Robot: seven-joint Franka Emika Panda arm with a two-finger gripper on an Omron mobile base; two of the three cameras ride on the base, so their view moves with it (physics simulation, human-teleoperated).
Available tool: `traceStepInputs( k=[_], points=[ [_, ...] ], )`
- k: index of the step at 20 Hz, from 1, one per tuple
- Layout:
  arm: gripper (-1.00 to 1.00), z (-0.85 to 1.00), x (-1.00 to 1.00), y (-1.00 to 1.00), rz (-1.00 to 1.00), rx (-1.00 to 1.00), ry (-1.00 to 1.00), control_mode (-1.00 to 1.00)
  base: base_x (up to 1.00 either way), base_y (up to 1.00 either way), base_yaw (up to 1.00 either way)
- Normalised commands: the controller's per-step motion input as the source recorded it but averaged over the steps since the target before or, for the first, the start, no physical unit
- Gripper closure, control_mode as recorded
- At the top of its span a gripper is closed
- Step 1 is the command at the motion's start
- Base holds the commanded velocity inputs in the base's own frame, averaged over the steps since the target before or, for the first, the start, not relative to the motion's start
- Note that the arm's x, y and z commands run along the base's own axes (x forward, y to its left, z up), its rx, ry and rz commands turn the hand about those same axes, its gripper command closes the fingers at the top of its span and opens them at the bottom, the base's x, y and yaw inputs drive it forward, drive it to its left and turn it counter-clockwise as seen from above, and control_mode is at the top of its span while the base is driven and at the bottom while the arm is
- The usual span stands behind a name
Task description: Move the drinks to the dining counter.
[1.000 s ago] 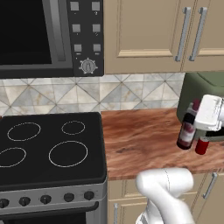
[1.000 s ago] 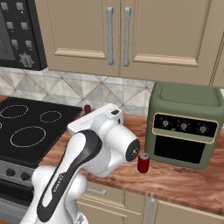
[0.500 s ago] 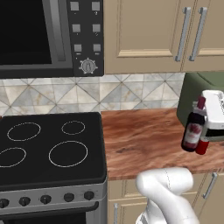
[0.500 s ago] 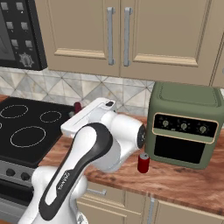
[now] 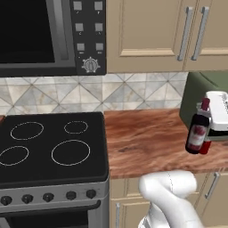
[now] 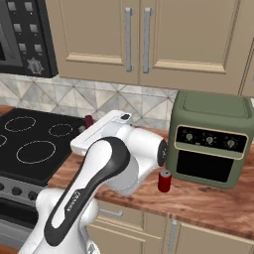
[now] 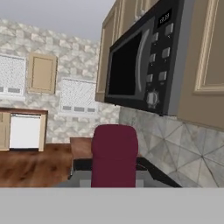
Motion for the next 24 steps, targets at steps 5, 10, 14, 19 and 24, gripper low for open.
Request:
traceStepInputs(
  k=[5, 10, 14, 19, 24],
  points=[
    [1.0, 0.0, 0.0, 0.0, 0.0, 0.0, 0.0, 1.0, -0.94, 0.0, 0.15],
    [1.0, 0.0, 0.0, 0.0, 0.0, 0.0, 0.0, 1.0, -1.0, 0.0, 0.15],
    [1.0, 0.0, 0.0, 0.0, 0.0, 0.0, 0.0, 1.0, -0.99, 0.1, 0.26],
    [1.0, 0.0, 0.0, 0.0, 0.0, 0.0, 0.0, 1.0, -0.67, 0.37, 0.49],
    [1.0, 0.0, 0.0, 0.0, 0.0, 0.0, 0.0, 1.0, -0.64, 0.31, 0.71]
  ],
)
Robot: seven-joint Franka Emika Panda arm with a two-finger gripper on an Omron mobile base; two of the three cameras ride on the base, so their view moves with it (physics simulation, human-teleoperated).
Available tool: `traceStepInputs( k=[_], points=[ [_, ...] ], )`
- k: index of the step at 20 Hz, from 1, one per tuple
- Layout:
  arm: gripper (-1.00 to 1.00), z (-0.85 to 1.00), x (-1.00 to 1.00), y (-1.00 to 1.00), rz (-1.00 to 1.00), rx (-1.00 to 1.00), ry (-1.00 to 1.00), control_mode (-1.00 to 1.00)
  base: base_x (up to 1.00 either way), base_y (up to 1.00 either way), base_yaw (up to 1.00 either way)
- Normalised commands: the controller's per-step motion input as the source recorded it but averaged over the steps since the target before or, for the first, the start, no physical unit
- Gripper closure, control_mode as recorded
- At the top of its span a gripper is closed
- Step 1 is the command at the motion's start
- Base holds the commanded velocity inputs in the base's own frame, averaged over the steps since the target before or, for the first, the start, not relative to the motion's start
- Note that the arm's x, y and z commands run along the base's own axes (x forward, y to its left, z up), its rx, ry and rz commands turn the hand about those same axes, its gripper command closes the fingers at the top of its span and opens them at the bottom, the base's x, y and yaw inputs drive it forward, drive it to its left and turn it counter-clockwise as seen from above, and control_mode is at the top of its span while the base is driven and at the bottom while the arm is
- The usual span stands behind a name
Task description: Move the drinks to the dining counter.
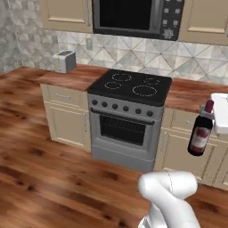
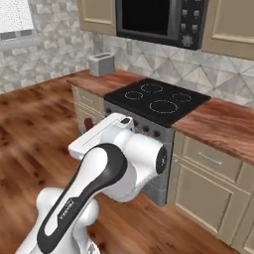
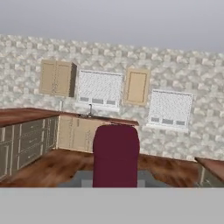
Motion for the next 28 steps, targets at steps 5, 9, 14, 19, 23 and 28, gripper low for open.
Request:
traceStepInputs(
  k=[5, 9, 14, 19, 23, 28],
  points=[
    [1.0, 0.0, 0.0, 0.0, 0.0, 0.0, 0.0, 1.0, -0.57, 0.28, 0.77],
    [1.0, 0.0, 0.0, 0.0, 0.0, 0.0, 0.0, 1.0, -0.78, 0.27, 0.7],
    [1.0, 0.0, 0.0, 0.0, 0.0, 0.0, 0.0, 1.0, -0.99, 0.23, 0.55],
    [1.0, 0.0, 0.0, 0.0, 0.0, 0.0, 0.0, 1.0, -1.0, 0.29, 0.44],
    [1.0, 0.0, 0.0, 0.0, 0.0, 0.0, 0.0, 1.0, -0.89, 0.65, 0.36],
    [1.0, 0.0, 0.0, 0.0, 0.0, 0.0, 0.0, 1.0, -0.15, 0.96, 0.24]
  ],
)
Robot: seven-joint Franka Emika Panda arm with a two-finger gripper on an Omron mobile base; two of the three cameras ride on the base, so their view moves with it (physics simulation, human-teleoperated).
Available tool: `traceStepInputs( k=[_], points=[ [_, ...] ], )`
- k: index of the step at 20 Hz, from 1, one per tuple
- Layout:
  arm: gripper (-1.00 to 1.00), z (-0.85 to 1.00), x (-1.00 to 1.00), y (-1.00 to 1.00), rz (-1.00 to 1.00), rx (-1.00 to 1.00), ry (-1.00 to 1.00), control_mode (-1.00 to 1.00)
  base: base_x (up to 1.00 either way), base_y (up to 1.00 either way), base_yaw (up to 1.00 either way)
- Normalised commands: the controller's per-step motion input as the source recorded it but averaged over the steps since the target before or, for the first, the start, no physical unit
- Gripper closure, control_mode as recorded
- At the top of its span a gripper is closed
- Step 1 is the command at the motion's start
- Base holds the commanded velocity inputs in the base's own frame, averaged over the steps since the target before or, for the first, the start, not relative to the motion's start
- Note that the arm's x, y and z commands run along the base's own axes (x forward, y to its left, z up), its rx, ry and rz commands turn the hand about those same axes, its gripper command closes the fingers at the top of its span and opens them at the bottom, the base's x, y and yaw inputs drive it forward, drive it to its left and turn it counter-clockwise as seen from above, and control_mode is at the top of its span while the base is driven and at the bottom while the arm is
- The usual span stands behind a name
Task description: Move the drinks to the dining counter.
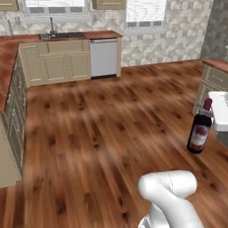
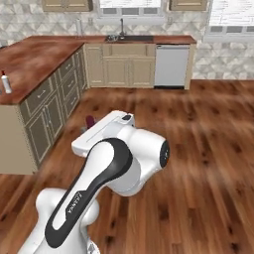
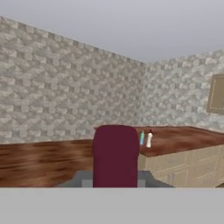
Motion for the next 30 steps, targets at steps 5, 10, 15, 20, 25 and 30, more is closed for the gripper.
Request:
traceStepInputs(
  k=[5, 10, 15, 20, 25, 30],
  points=[
    [1.0, 0.0, 0.0, 0.0, 0.0, 0.0, 0.0, 1.0, 0.32, 1.0, 0.14],
    [1.0, 0.0, 0.0, 0.0, 0.0, 0.0, 0.0, 1.0, 0.34, 1.0, 0.1],
    [1.0, 0.0, 0.0, 0.0, 0.0, 0.0, 0.0, 1.0, 0.51, 1.0, 0.13],
    [1.0, 0.0, 0.0, 0.0, 0.0, 0.0, 0.0, 1.0, 0.59, 1.0, 0.14],
    [1.0, 0.0, 0.0, 0.0, 0.0, 0.0, 0.0, 1.0, 0.67, 0.95, 0.13],
    [1.0, 0.0, 0.0, 0.0, 0.0, 0.0, 0.0, 1.0, 0.83, 0.61, 0.07]
  ],
)
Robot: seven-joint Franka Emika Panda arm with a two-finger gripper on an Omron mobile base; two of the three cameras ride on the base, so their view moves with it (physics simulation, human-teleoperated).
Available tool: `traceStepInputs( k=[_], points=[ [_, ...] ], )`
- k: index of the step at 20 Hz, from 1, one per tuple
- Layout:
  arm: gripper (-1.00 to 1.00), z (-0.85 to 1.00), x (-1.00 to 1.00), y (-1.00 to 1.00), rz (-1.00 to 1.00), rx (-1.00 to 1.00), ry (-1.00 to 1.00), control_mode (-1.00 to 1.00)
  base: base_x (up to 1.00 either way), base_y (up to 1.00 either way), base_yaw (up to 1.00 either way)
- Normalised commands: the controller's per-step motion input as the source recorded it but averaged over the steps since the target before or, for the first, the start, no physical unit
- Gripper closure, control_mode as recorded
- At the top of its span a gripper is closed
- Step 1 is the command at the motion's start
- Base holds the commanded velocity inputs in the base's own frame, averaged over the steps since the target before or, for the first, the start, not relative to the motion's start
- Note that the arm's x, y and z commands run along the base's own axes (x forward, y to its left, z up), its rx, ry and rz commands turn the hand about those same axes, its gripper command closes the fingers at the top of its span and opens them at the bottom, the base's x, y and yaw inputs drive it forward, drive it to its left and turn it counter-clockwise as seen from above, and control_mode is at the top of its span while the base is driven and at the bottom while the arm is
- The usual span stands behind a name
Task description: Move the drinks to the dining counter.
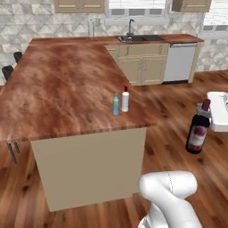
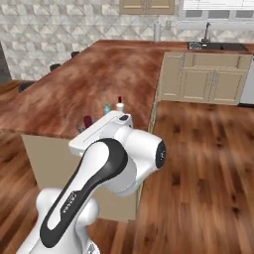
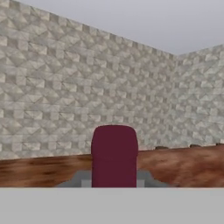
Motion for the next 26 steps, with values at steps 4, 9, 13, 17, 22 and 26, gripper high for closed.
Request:
traceStepInputs(
  k=[4, 9, 13, 17, 22, 26],
  points=[
    [1.0, 0.0, 0.0, 0.0, 0.0, 0.0, 0.0, 1.0, 0.82, 0.16, 0.02],
    [1.0, 0.0, 0.0, 0.0, 0.0, 0.0, 0.0, 1.0, 0.84, 0.0, 0.0],
    [1.0, 0.0, 0.0, 0.0, 0.0, 0.0, 0.0, 1.0, 0.83, 0.01, 0.0],
    [1.0, 0.0, 0.0, 0.0, 0.0, 0.0, 0.0, 1.0, 0.57, 0.0, 0.0],
    [1.0, 0.0, 0.0, 0.0, 0.0, 0.0, 0.0, 1.0, 0.07, 0.0, 0.0],
    [1.0, 0.0, 0.0, 0.0, 0.0, 0.0, 0.0, 1.0, 0.0, 0.0, 0.0]
  ],
)
